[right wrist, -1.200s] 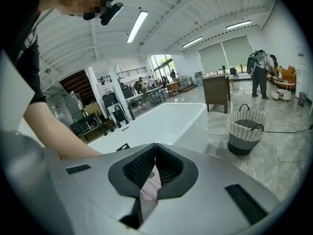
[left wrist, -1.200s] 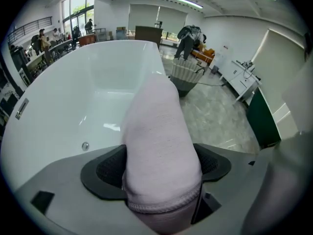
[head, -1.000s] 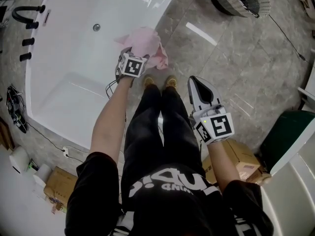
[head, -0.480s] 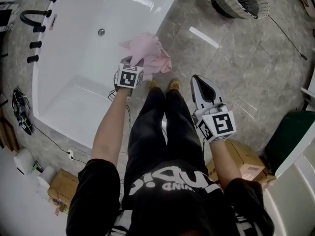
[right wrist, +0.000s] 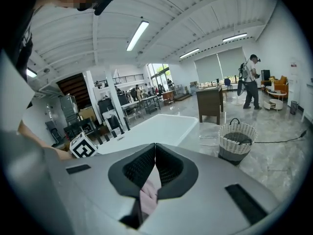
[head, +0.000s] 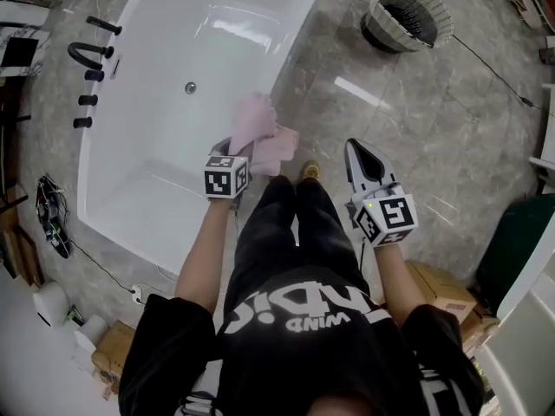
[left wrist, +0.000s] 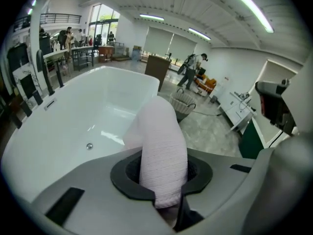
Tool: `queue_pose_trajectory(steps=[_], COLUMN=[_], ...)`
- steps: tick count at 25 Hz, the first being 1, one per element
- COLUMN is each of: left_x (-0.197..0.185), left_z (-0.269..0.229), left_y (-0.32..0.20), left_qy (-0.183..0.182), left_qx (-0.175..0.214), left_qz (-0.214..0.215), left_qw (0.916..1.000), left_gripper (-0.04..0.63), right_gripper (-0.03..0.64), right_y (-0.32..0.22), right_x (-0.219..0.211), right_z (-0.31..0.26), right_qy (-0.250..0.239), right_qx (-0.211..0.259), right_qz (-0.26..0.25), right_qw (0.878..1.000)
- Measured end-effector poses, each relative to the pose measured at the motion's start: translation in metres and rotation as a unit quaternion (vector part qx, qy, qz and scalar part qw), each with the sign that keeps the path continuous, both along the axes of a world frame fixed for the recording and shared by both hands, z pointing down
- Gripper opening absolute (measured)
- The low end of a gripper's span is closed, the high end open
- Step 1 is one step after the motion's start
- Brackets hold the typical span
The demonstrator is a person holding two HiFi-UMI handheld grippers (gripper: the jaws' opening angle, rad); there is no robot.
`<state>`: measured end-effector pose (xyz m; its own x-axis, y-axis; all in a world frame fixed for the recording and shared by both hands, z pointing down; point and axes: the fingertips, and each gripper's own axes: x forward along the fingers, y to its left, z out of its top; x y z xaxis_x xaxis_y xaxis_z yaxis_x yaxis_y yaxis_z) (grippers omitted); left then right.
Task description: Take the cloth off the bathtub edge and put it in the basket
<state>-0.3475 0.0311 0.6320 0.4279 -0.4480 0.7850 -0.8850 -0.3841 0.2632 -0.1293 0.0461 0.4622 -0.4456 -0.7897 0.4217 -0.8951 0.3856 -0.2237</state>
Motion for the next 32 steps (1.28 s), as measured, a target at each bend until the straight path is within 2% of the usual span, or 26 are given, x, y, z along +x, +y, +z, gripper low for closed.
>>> queue_pose_trajectory(steps=[5,9,14,18,22,27,32], left_x=[0.021,0.037,0.058,0.078,0.084,0.098,0.107], left_z=[-0.104,-0.186,-0.281,-0.343,-0.369,-0.373,-0.368], left_y=[-0.008,-0.014,-0.032,-0.044,-0.05,-0.054,-0.049], left_qy=[0.04,0.063,0.097,0.105,0.113,0.124,0.131], left_qx=[0.062,0.13,0.217,0.286,0.307,0.312,0.308], left_qz=[-0.017,-0.021,-0.014,0.019,0.047,0.075,0.118], left_qw=[0.9971,0.9893,0.9713,0.9524,0.9437,0.9391,0.9349], left_gripper=[0.095,0.095,0.095,0.095,0.095,0.095,0.095], right_gripper=[0.014,0.014,0.014,0.014,0.014,0.014,0.014], right_y=[0.008,0.017,0.018,0.014,0.011,0.014,0.04], right_x=[0.01,0.015,0.031,0.043,0.038,0.042,0.044], right_z=[-0.041,-0.074,-0.11,-0.133,-0.145,-0.148,-0.143], right_qy=[-0.004,-0.013,-0.013,-0.011,-0.011,-0.009,0.009], right_qx=[0.023,0.044,0.081,0.11,0.127,0.133,0.13], right_qz=[0.015,0.025,0.052,0.074,0.089,0.114,0.156], right_qw=[1.0,0.999,0.995,0.991,0.988,0.984,0.979])
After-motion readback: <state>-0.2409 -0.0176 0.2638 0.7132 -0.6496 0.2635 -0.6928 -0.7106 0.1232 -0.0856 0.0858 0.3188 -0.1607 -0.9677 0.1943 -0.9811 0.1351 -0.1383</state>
